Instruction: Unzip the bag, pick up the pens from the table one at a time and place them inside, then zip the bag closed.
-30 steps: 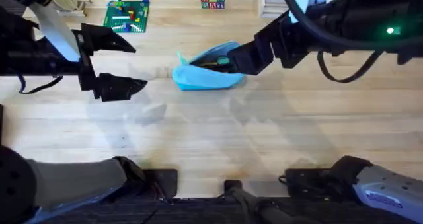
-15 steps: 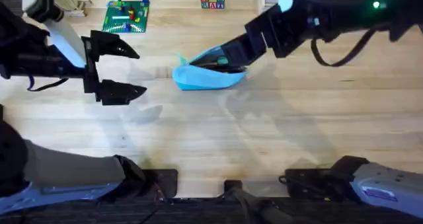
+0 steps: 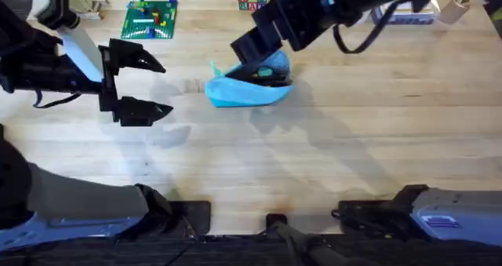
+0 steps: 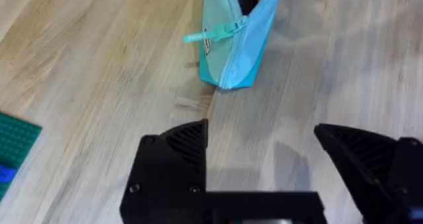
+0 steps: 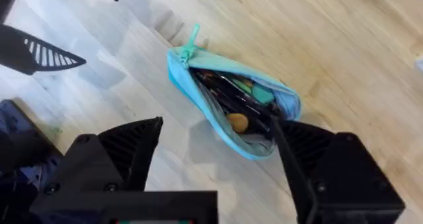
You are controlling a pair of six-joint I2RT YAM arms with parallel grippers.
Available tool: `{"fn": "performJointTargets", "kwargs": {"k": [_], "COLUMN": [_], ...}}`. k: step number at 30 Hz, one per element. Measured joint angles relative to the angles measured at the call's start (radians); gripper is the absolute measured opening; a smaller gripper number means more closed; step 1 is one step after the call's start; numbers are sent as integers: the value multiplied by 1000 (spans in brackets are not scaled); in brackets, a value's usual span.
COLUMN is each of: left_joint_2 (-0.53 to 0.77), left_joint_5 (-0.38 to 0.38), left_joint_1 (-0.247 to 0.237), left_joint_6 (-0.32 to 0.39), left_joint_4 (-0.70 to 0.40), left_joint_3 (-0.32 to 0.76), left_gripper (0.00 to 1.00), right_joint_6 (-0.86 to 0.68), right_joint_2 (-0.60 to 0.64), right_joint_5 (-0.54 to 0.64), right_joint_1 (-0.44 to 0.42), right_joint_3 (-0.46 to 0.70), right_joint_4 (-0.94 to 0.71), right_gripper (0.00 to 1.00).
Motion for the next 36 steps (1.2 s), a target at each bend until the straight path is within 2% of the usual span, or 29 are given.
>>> {"fn": "performJointTargets", "kwargs": {"k": [7,13,36], "left_joint_2": [0,0,0], "left_joint_5": [0,-1,-2], "left_joint_1": [0,0,0], "left_joint_6": [0,0,0], "left_joint_4": [0,0,0], "left_joint_3": [0,0,0], "left_gripper": [994,994,994], "right_joint_6": [0,9,128], "right_joint_2": [115,172,301], "right_joint_5": [0,0,33], "right_joint_1": [40,54,76], "right_joint_3": [93,128,138], "right_joint_4": [1,9,176], "right_gripper": [996,997,996]}}
